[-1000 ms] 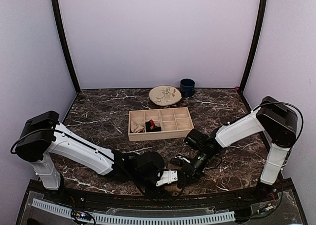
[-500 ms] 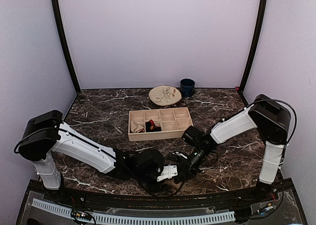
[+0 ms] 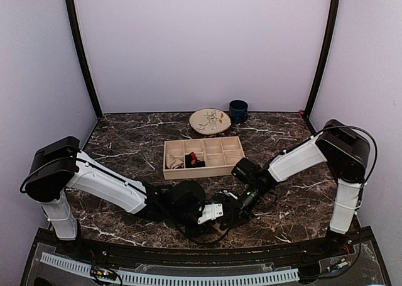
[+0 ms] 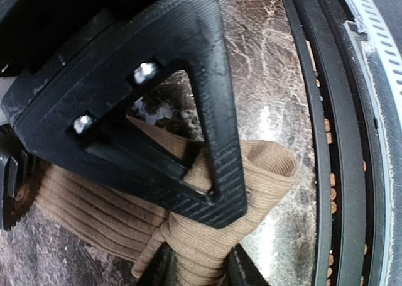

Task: Roll the socks
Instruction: Roll the sock at the center of the board.

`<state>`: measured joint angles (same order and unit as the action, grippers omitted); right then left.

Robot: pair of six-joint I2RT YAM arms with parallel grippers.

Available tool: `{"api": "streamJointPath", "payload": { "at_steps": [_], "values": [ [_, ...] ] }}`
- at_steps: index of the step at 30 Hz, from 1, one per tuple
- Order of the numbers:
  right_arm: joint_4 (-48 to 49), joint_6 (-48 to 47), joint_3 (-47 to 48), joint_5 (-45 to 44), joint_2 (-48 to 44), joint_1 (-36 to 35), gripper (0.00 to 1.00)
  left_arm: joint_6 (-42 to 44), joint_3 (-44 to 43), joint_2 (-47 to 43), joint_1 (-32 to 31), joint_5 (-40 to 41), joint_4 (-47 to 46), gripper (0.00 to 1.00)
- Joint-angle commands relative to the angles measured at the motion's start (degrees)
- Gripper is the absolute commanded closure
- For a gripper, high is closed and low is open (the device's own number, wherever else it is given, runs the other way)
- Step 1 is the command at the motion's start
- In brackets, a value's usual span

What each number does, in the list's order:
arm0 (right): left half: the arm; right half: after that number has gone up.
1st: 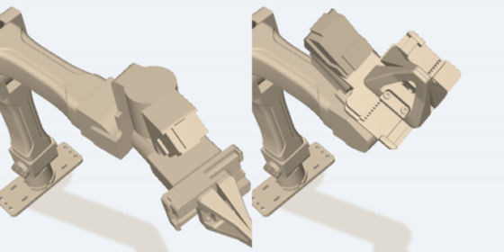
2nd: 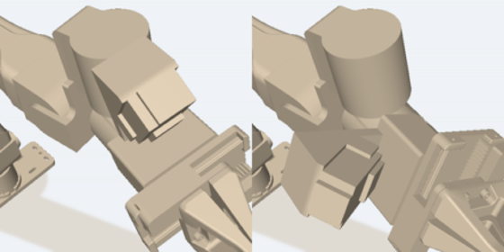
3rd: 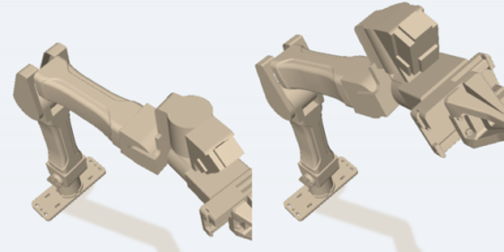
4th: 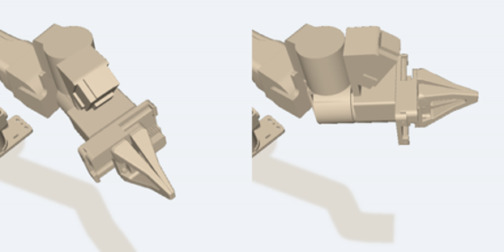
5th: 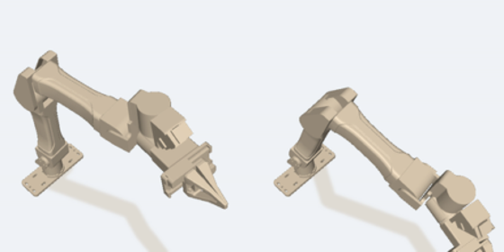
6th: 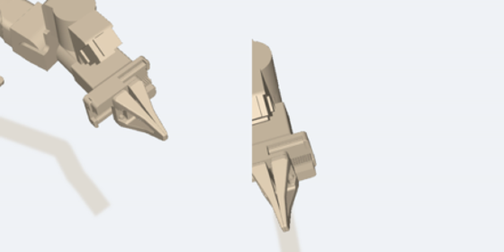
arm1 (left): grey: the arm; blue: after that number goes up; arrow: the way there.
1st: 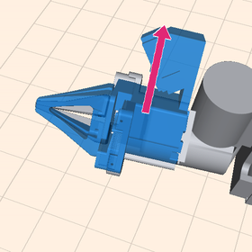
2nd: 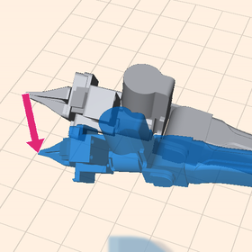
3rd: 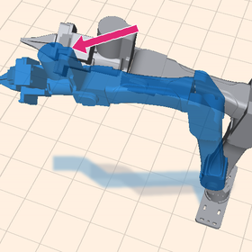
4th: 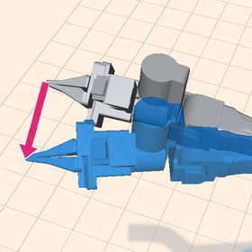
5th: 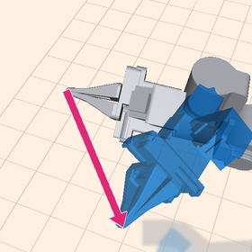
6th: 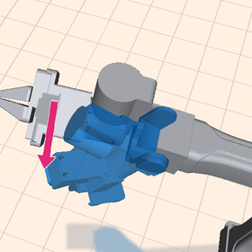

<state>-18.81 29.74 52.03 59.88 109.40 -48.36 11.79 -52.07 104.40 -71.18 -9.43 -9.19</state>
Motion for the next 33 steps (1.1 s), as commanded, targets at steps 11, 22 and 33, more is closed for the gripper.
{"api": "streamJointPath", "payload": {
  "at_steps": [11,22,33],
  "values": [
    [7.3,5.1,-4.2,-4.3,-5.4,0.5,0.76,-1.0,0.8,1.5,-0.1,-7.9,0.3,0.87],
    [5.5,3.8,-7.1,-13.7,-11.6,0.6,0.71,-2.0,-1.0,3.4,-0.1,-8.8,1.3,0.89],
    [9.8,5.2,-14.2,-25.8,-24.5,0.6,0.67,-3.9,-3.1,5.1,0.5,-10.0,2.6,0.91]
  ]
}}
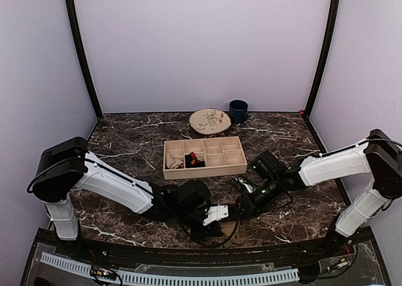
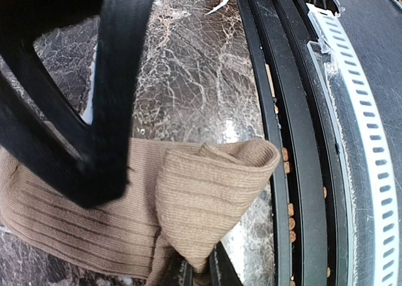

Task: Roll the socks
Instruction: Roll the sock at the center of the board.

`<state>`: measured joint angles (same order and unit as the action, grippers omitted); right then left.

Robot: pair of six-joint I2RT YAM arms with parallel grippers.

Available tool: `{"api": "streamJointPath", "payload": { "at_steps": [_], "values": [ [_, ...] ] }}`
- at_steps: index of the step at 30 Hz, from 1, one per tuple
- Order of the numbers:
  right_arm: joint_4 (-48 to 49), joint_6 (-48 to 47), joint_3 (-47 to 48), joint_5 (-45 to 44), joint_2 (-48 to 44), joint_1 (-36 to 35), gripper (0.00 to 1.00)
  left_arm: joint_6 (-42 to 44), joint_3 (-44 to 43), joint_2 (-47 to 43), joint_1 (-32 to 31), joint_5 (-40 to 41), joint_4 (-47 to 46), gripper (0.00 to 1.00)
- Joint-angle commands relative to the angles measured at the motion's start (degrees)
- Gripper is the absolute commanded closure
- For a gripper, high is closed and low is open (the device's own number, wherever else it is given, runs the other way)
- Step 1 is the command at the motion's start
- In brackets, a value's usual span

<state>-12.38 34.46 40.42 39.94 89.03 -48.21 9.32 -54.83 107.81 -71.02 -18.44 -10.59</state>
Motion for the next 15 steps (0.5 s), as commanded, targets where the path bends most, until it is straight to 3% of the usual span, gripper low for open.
{"api": "streamJointPath", "payload": {
  "at_steps": [1,9,15],
  "values": [
    [4.0,0.8,-3.4,-7.3,-5.4,0.4,0.67,-1.4,-0.5,1.8,0.4,-1.1,4.1,0.91],
    [7.8,3.1,-12.0,-15.8,-17.6,-0.1,0.66,-1.9,-1.8,2.6,1.5,-3.1,5.4,0.91],
    [8.8,2.6,-13.7,-23.6,-22.5,-6.2,0.65,-2.3,-3.6,3.9,2.4,-5.3,7.1,0.91]
  ]
}}
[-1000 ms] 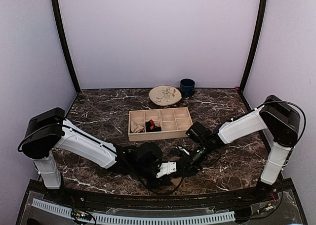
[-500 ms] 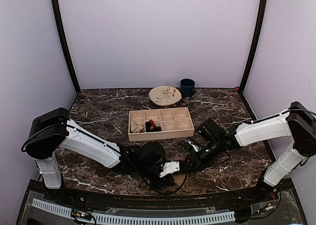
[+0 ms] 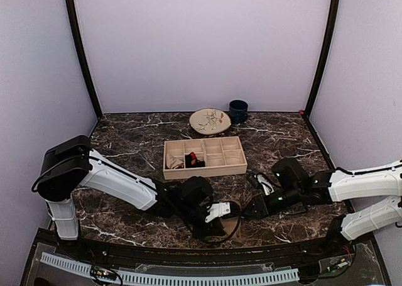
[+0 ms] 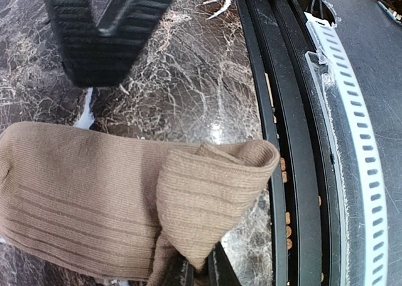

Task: Roll the socks
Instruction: Roll the sock at the center of the board.

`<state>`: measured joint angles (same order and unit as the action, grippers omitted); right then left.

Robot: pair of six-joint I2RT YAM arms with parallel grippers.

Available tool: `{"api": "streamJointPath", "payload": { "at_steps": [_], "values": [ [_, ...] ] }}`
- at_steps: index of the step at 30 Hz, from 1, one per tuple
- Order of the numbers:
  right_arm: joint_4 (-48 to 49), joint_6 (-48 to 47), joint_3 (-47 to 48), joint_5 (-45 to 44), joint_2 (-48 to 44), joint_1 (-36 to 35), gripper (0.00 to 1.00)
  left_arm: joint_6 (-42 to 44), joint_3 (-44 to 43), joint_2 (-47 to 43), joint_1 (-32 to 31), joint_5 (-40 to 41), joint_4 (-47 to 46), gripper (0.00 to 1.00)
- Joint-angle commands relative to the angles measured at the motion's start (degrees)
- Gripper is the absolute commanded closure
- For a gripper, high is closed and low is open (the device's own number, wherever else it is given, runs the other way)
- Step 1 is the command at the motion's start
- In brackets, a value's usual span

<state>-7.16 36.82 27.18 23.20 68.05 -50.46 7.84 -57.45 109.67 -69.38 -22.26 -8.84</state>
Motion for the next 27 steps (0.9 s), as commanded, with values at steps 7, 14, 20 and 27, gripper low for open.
{"api": "streamJointPath", "payload": {
  "at_steps": [7,14,20,27],
  "values": [
    [5.9,3.5,-1.4,-17.3,-3.3,-13.2,0.64,-1.5,-2.8,3.1,2.0,-5.2,8.1,0.92],
    [7.7,6.0,-1.3,-27.8,-1.3,-21.3,0.64,-1.6,-3.0,3.0,3.3,-7.7,8.8,0.92],
    [8.1,6.7,0.5,-34.2,2.0,-27.1,0.63,-1.3,-3.9,3.9,3.6,-9.4,9.9,0.92],
    [8.5,7.3,1.2,-39.8,4.2,-30.6,0.63,-1.1,-4.8,4.6,3.9,-11.1,10.6,0.92]
  ]
}}
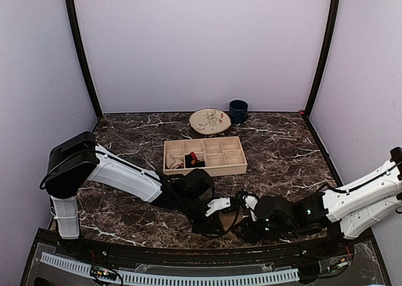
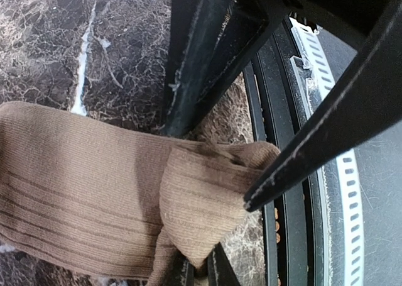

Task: Roll the socks
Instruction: Roll the sock at the center of the board.

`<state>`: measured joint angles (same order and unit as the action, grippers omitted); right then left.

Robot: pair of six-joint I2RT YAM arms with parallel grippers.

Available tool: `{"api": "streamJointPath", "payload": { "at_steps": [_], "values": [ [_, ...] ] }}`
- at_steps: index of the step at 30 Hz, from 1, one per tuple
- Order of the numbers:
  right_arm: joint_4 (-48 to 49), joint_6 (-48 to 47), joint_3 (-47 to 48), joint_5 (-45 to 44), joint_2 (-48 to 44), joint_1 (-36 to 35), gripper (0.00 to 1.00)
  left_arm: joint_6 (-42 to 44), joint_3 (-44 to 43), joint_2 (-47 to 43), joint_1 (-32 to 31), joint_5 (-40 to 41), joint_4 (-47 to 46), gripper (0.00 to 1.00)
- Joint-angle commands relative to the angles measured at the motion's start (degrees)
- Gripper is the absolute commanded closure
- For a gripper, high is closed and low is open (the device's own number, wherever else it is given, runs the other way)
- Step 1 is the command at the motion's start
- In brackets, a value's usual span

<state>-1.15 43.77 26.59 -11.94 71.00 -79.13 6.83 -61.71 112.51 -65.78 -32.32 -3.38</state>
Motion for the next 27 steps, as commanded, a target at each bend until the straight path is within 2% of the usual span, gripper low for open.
{"api": "streamJointPath", "payload": {
  "at_steps": [1,27],
  "values": [
    [2.5,0.2,1.9,-5.1,1.8,-2.3,0.63,0.0,-0.7,1.8,0.3,-1.2,5.2,0.92],
    [6.1,0.2,0.3,-3.4,7.6,-7.0,0.62,0.9,-2.7,3.3,0.7,-2.4,6.9,0.92]
  ]
}}
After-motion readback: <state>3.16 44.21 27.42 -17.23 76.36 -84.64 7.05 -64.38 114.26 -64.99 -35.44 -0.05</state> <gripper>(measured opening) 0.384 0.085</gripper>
